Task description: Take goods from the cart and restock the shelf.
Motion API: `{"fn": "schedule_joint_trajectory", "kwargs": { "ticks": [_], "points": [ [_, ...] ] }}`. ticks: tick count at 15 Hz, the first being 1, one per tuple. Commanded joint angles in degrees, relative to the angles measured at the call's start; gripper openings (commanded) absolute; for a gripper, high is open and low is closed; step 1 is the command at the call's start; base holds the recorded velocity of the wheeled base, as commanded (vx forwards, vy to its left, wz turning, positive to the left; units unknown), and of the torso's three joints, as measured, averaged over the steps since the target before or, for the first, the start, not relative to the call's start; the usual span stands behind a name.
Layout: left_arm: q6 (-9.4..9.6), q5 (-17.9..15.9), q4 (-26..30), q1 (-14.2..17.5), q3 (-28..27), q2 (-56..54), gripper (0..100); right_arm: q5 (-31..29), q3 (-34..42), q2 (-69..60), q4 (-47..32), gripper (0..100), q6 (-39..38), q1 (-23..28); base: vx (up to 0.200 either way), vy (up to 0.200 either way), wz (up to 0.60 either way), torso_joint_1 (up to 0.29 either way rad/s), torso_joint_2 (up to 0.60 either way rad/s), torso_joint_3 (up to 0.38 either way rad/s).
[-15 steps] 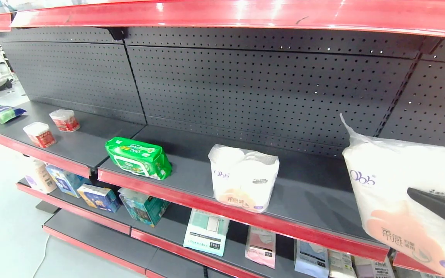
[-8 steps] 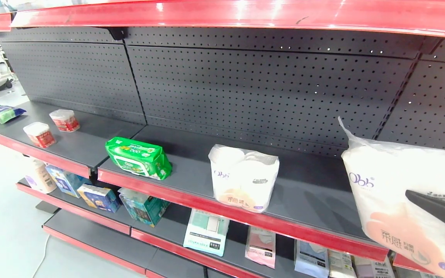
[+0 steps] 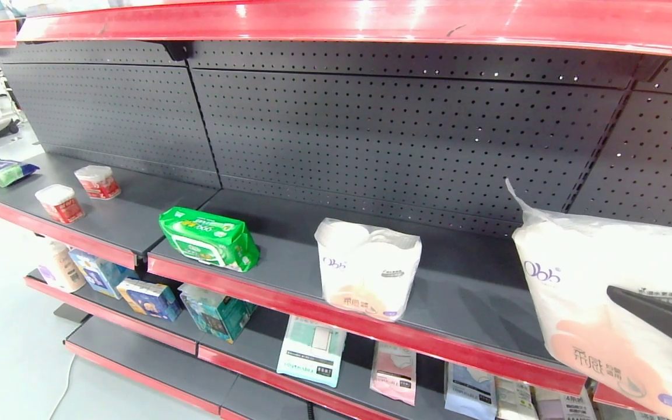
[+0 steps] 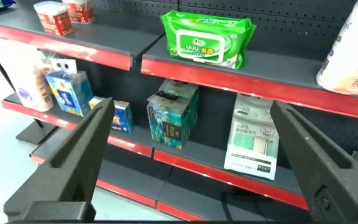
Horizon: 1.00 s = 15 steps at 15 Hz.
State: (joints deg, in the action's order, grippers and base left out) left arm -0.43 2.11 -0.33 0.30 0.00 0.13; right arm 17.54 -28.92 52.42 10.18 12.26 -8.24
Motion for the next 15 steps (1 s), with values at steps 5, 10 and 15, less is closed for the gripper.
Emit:
{"fn": "schedule_joint_trajectory", "kwargs": {
  "ticks": [5, 10, 15],
  "points": [
    [-0.01, 0.0, 0.0, 0.0, 0.0, -0.1, 100, 0.0, -0.4, 4.3, 2.8, 0, -0.1, -0.2, 0.0, 0.0, 0.0, 0.0, 0.0, 0.0],
    [-0.01, 0.0, 0.0, 0.0, 0.0, -0.1, 100, -1.2, -0.5, 13.7, 12.8, 0, 0.0, -3.7, 0.0, 0.0, 0.0, 0.0, 0.0, 0.0],
    [-0.01, 0.0, 0.0, 0.0, 0.0, -0.1, 100, -1.7, -0.5, 22.9, 21.9, 0, -0.8, -3.9, 0.0, 0.0, 0.0, 0.0, 0.0, 0.0]
  ]
}}
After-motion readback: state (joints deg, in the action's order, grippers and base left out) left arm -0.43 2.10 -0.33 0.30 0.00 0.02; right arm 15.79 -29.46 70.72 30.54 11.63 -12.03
